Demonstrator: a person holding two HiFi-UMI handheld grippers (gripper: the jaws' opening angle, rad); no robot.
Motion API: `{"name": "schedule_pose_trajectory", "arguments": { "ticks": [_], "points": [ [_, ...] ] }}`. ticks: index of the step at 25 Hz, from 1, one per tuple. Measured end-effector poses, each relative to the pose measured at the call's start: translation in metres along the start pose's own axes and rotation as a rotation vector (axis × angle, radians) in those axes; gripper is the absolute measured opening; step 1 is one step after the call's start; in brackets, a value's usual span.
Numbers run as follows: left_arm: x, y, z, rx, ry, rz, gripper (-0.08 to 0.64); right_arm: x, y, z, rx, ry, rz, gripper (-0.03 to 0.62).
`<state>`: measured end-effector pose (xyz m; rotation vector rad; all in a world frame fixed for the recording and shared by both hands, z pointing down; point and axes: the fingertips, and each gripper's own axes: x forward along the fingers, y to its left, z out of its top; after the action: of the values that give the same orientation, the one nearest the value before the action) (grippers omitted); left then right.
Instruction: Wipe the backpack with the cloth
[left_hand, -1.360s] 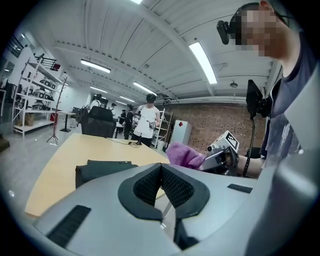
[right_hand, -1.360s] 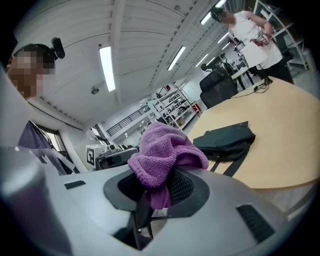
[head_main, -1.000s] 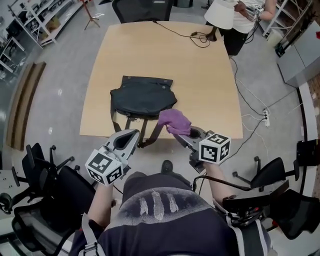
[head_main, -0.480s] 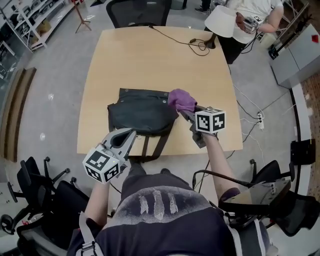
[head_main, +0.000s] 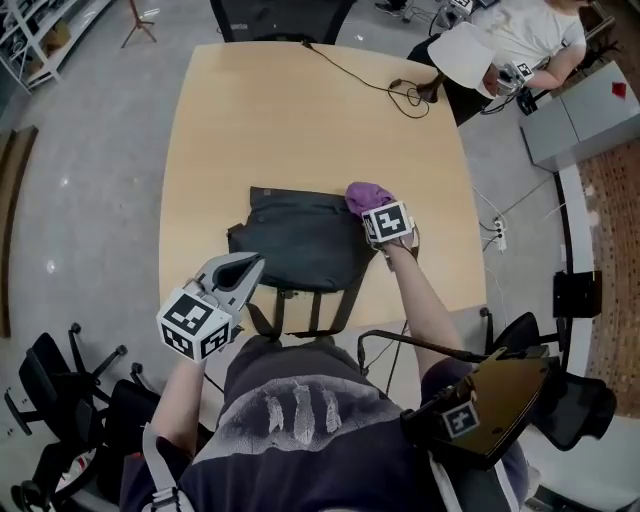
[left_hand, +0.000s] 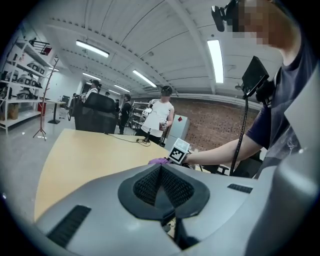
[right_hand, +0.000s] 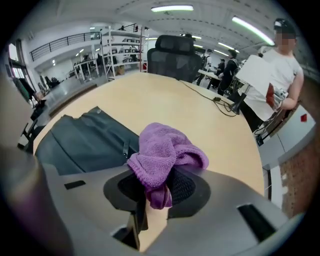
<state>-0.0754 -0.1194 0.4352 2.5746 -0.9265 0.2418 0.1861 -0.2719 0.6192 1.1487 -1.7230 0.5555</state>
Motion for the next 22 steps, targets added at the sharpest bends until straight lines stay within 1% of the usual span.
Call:
{"name": "schedule_pose_trajectory", "arguments": {
  "ticks": [2,4,8,11,15,19,22],
  "points": [
    [-0.003,0.013,-0.003,-0.016,0.006,-0.010,0.006,0.012,0.015,0.000,-0.050,0.059,0.000,0.100],
    [-0.007,0.022,-0.006,-0.028,0.011,-0.019,0.006,0.018,0.030,0.003,-0.098,0.089,-0.007,0.100],
    [-0.014,0.039,-0.006,-0.040,0.004,-0.019,0.006,0.020,0.064,0.028,-0.194,0.078,-0.004,0.100],
    [-0.018,0.048,-0.008,-0.059,0.004,-0.010,0.006,0.027,0.091,0.041,-0.273,0.095,0.015,0.100],
    [-0.023,0.059,-0.008,-0.070,0.008,0.005,0.006,0.034,0.130,0.060,-0.285,0.081,0.115,0.100],
    [-0.029,0.072,-0.008,-0.085,0.004,0.034,0.006,0.041,0.163,0.075,-0.320,0.078,0.196,0.100],
    [-0.034,0.079,-0.011,-0.095,0.007,0.050,0.006,0.044,0.194,0.080,-0.267,0.070,0.303,0.098]
  ]
}}
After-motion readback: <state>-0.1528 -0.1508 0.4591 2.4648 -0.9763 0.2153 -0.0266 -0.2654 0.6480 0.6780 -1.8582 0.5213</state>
